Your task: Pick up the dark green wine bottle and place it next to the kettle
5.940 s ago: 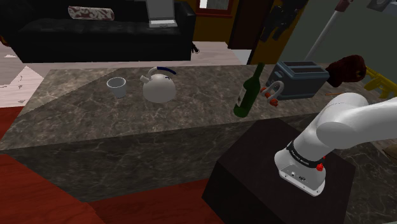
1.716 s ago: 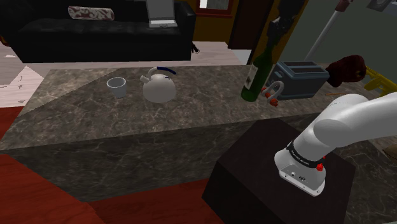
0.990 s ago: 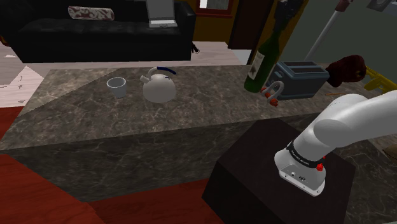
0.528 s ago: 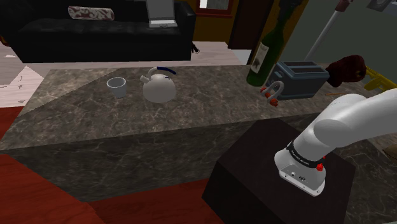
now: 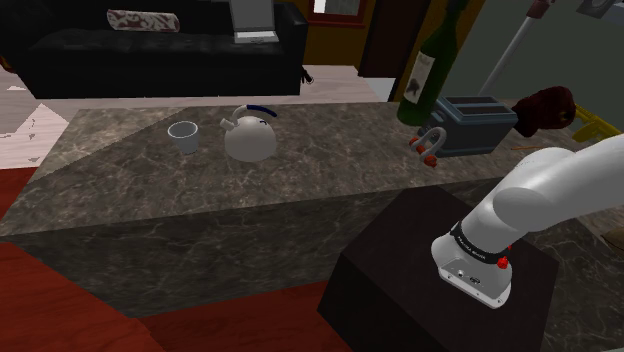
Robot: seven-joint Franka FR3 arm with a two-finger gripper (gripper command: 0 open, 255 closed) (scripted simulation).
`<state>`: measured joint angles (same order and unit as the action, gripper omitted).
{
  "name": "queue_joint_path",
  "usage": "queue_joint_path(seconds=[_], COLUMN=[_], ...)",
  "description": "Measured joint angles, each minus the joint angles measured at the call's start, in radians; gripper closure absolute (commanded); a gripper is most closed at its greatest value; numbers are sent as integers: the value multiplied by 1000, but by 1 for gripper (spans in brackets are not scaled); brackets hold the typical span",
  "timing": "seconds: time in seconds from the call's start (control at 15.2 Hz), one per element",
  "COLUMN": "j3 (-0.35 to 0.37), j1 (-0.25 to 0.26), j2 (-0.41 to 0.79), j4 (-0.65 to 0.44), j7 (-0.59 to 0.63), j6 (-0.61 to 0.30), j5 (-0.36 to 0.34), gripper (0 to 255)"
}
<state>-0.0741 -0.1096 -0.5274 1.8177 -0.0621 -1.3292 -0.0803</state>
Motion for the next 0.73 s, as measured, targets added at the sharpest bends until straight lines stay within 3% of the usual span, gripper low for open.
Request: queue_joint_path(seconds=[0.73], j3=[-1], j1=[1], j2=[100], j4=[-254], j7=[-14], j6=[154], j5=[2], gripper=[255])
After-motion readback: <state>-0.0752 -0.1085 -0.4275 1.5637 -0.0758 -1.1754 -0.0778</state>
